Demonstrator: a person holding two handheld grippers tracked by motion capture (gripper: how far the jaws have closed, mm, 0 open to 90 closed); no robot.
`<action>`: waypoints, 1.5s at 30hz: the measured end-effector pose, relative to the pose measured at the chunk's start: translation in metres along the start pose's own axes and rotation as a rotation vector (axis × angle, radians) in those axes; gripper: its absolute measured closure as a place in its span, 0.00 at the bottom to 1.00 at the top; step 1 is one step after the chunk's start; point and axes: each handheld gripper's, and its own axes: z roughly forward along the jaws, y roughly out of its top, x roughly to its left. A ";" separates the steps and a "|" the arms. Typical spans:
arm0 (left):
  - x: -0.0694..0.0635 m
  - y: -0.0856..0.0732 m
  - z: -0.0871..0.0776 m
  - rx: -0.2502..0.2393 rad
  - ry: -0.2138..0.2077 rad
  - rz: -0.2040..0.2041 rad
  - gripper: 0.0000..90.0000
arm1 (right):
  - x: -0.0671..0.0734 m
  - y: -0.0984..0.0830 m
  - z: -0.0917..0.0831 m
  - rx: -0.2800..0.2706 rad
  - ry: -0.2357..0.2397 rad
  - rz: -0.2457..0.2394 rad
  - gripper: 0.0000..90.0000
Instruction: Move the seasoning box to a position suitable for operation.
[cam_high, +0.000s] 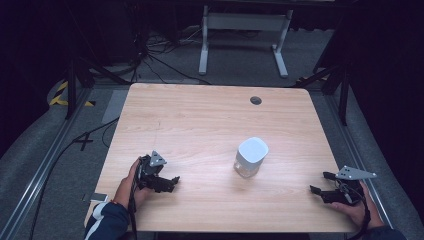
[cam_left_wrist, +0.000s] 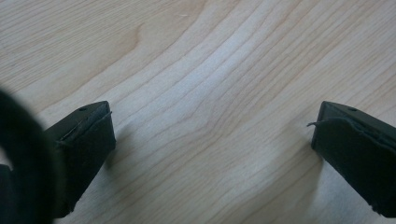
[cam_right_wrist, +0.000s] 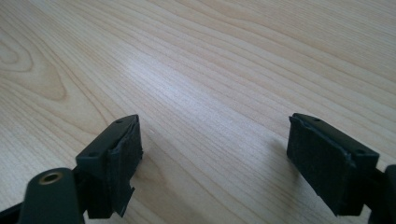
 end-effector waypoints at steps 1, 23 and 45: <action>-0.001 0.001 0.000 -0.002 -0.001 0.003 0.00 | 0.000 0.000 0.000 -0.001 0.000 0.001 0.20; -0.002 -0.005 -0.005 -0.003 -0.015 0.046 0.00 | 0.016 0.048 -0.024 -0.152 0.059 -0.014 0.62; -0.003 -0.005 -0.004 0.000 -0.032 0.034 0.00 | 0.050 0.151 0.003 -0.231 0.162 -0.194 0.99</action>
